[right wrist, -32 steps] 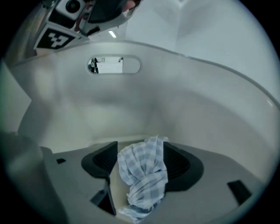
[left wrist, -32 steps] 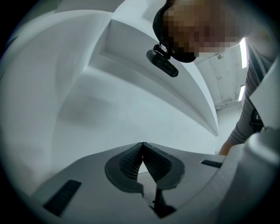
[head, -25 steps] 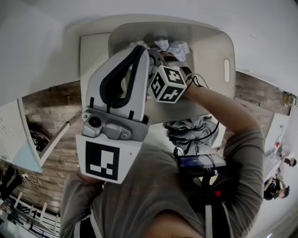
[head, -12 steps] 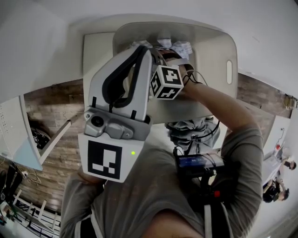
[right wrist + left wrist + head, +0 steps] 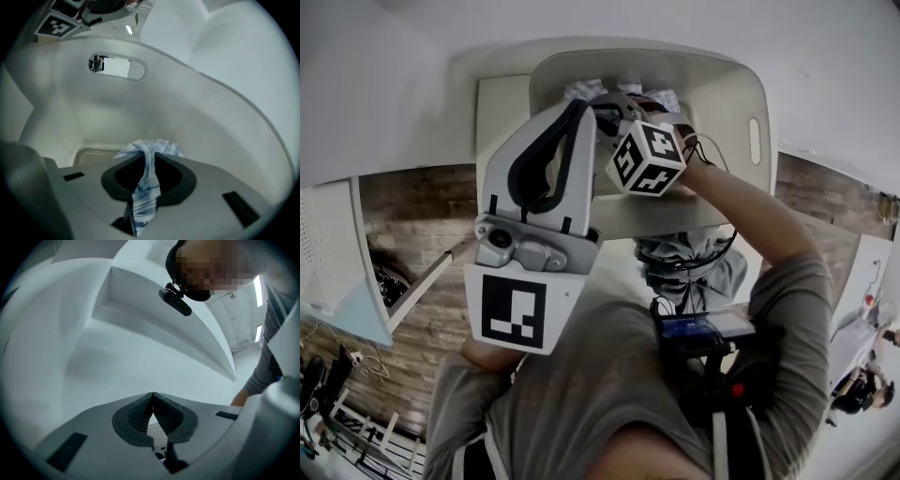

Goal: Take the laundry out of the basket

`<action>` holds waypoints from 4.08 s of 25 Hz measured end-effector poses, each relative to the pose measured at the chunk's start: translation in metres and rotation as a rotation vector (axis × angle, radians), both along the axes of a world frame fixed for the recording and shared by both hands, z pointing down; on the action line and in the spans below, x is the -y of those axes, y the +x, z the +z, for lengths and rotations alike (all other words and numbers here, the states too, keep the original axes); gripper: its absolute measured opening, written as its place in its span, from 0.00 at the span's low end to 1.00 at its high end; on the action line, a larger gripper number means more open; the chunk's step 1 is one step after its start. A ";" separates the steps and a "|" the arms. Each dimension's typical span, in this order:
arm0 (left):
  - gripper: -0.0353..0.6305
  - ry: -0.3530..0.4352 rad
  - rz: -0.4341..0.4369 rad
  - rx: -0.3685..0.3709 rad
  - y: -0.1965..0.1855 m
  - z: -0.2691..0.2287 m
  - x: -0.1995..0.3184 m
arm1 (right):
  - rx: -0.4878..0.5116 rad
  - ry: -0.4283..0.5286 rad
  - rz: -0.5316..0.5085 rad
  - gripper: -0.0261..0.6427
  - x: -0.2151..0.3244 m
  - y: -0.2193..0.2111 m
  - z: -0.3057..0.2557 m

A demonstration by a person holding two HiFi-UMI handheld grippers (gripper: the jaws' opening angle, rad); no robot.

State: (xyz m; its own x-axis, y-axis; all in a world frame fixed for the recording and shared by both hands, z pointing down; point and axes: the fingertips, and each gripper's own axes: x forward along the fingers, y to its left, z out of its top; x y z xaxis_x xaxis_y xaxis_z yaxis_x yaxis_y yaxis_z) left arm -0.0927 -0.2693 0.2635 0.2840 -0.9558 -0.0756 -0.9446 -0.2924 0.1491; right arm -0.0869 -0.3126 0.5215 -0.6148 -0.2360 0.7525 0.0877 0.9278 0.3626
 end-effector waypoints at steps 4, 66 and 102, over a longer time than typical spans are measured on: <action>0.06 0.021 0.001 0.018 0.006 -0.013 -0.011 | 0.084 0.029 0.022 0.14 0.000 -0.003 -0.035; 0.06 0.301 0.311 0.107 0.084 -0.106 -0.231 | 0.838 0.346 0.464 0.08 -0.285 0.163 -0.331; 0.06 0.158 0.292 0.165 0.121 -0.070 -0.180 | 0.686 -0.163 0.855 0.16 -0.231 0.183 -0.049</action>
State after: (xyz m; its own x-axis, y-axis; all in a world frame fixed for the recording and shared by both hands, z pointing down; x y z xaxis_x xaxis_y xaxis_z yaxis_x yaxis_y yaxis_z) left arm 0.0287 -0.0896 0.1932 0.5639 -0.8128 -0.1463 -0.8254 -0.5606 -0.0668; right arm 0.0957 -0.0813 0.4721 -0.5950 -0.7106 0.3756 -0.7770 0.6280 -0.0428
